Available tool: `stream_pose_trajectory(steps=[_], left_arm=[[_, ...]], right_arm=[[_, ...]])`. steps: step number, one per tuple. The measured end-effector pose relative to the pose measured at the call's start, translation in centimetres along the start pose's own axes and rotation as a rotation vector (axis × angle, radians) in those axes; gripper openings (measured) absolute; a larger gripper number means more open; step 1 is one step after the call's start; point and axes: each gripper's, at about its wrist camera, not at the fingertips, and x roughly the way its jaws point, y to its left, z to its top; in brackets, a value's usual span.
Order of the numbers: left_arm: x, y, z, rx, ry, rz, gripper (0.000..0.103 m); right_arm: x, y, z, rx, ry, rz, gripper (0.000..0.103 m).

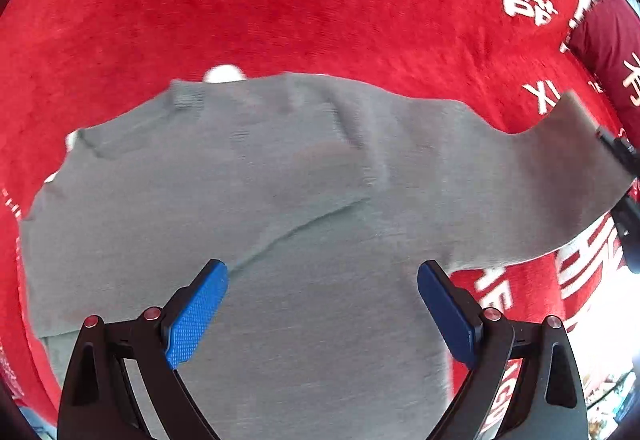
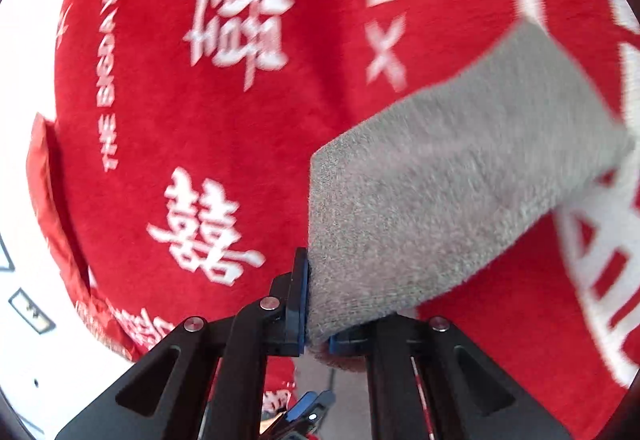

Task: Fold small clothes
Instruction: 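Fold the held sleeve across the sweater body with the right tool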

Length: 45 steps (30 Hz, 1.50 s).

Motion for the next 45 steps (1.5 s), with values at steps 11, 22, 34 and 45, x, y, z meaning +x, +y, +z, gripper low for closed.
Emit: stream_pose_trajectory(steps=[11, 22, 34, 45], left_arm=[[-1.2, 9.8, -2.7, -0.147, -0.008, 0.064, 0.096], [-2.4, 18.7, -6.0, -0.316, -0.018, 0.111, 0.096], [-0.7, 25.5, -8.9, -0.401, 0.019, 0.191, 0.096], [-2.3, 27.1, -10.9, -0.430, -0.017, 0.170, 0.096]], right_arm=[[8.3, 9.2, -6.8, -0.197, 0.167, 0.047, 0.008], [20.0, 16.4, -19.5, -0.605, 0.458, -0.033, 0.008], [26.7, 9.7, -28.0, -0.686, 0.663, -0.388, 0.053], [24.4, 10.1, -23.0, -0.430, 0.385, -0.360, 0.008]])
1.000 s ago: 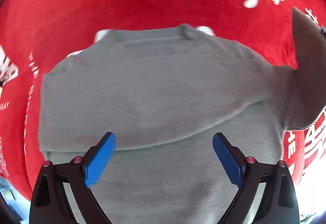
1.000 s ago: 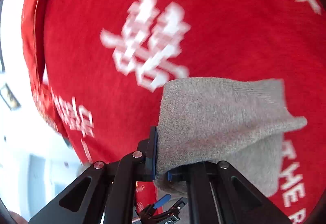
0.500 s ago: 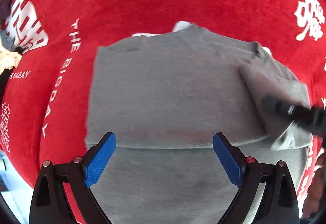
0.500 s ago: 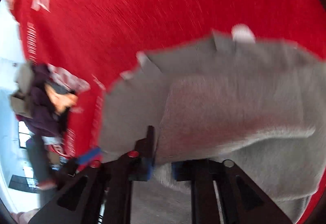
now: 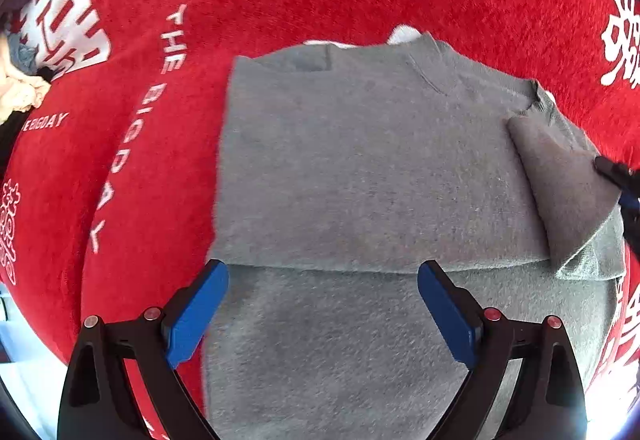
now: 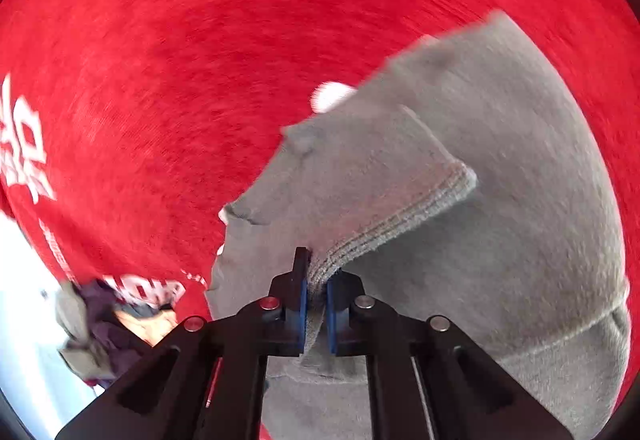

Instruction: Fold small clothes

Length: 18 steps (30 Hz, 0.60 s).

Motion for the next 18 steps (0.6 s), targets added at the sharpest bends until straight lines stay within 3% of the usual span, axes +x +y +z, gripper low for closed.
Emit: stream_pose_trajectory(steps=[3, 8, 13, 15, 16, 18], left_arm=[[-0.8, 1.3, -0.4, -0.025, -0.021, 0.017, 0.096], [-1.4, 4.2, -1.5, -0.079, -0.021, 0.060, 0.096], [-0.9, 7.0, -2.9, -0.121, 0.009, 0.084, 0.096], [-0.7, 7.8, -3.2, -0.129, 0.017, 0.087, 0.096], [-0.7, 8.2, -3.3, -0.134, 0.019, 0.089, 0.096], [-0.8, 8.7, -3.3, -0.142, 0.016, 0.086, 0.096]], right_arm=[[1.1, 5.0, -0.8, -0.221, 0.030, -0.001, 0.008], [5.6, 13.3, -5.7, -0.612, 0.169, 0.002, 0.008], [10.2, 14.4, -11.3, -0.797, 0.322, -0.069, 0.013], [12.6, 13.9, -12.8, -0.823, 0.400, -0.160, 0.029], [12.5, 13.3, -13.0, -0.824, 0.412, -0.169, 0.033], [11.7, 13.4, -13.4, -0.841, 0.391, -0.145, 0.058]])
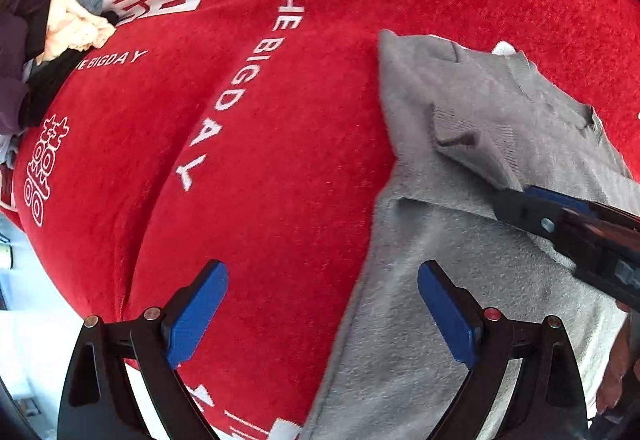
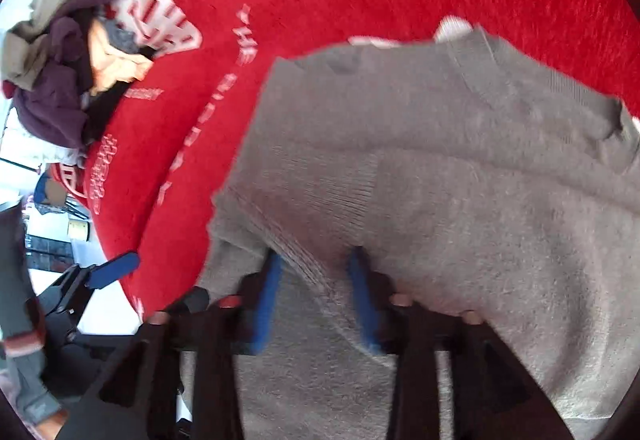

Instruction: Fold small clothes

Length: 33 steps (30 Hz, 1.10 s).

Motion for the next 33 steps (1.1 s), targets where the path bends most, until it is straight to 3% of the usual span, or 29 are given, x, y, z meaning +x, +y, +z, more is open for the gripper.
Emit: stream_pose_trajectory(steps=[4, 7, 14, 19, 20, 21, 23, 27, 30, 33], left_arm=[[-0.9, 0.1, 0.6, -0.008, -0.019, -0.019, 0.096], [-2.0, -0.7, 1.7, 0.000, -0.053, -0.046, 0.096], [-2.4, -4.2, 4.1, 0.044, -0.096, -0.102, 0.096], [-0.9, -6.8, 4.9, 0.086, -0.062, -0.116, 0.096], [-0.4, -7.3, 5.0, 0.100, -0.047, -0.096, 0.096], [0.0, -7.6, 5.0, 0.109, -0.041, -0.080, 0.096], [0.6, -7.7, 5.1, 0.121, -0.040, -0.048, 0.096], [2.1, -7.1, 4.8, 0.151, -0.027, 0.028, 0.096], [2.4, -6.1, 4.7, 0.142, -0.037, -0.001, 0.097], [2.2, -5.9, 4.8, 0.158, -0.040, 0.022, 0.097]], right_arm=[[-2.3, -0.2, -0.4, 0.032, -0.018, 0.030, 0.060], [-5.1, -3.4, -2.0, 0.147, -0.049, 0.036, 0.060], [-11.6, -15.0, -10.7, 0.600, -0.122, -0.008, 0.060], [-13.2, -21.8, -15.3, 0.896, -0.200, 0.018, 0.059], [-13.2, -22.8, -15.7, 0.932, -0.217, 0.032, 0.052], [-13.2, -23.6, -15.9, 0.960, -0.233, 0.047, 0.031], [-13.5, -24.6, -15.9, 0.975, -0.252, 0.038, 0.009], [-13.4, -25.0, -15.9, 0.961, -0.288, 0.011, 0.008], [-12.8, -24.6, -16.0, 0.966, -0.302, 0.041, 0.007], [-13.7, -25.2, -16.9, 0.966, -0.281, 0.053, 0.009]])
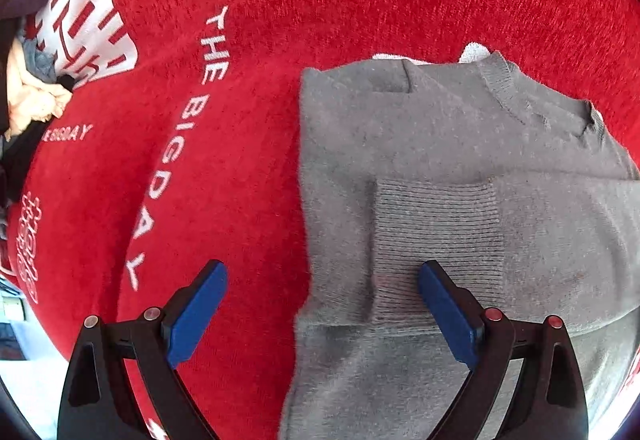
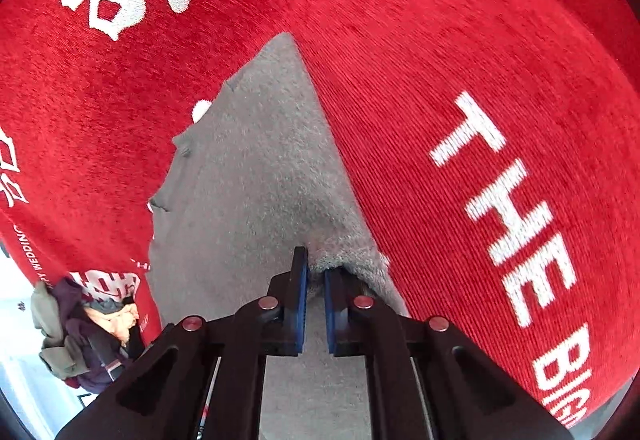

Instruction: Fold small clothes

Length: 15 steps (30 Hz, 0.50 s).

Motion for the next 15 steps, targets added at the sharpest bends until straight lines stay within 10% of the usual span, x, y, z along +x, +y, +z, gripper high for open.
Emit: stream_pose_trajectory(steps=[9, 15], left_arm=[[-1.6, 0.2, -0.4, 0.018, 0.018, -0.007, 0.097], [-2.3, -0.7, -1.2, 0.051, 0.016, -0.013, 0.097]], right_arm=[[-1.9, 2.0, -0.9, -0.153, 0.042, -0.093, 0.037], [-2.3, 2.8, -1.3, -0.212, 0.033, -0.135, 0.037]])
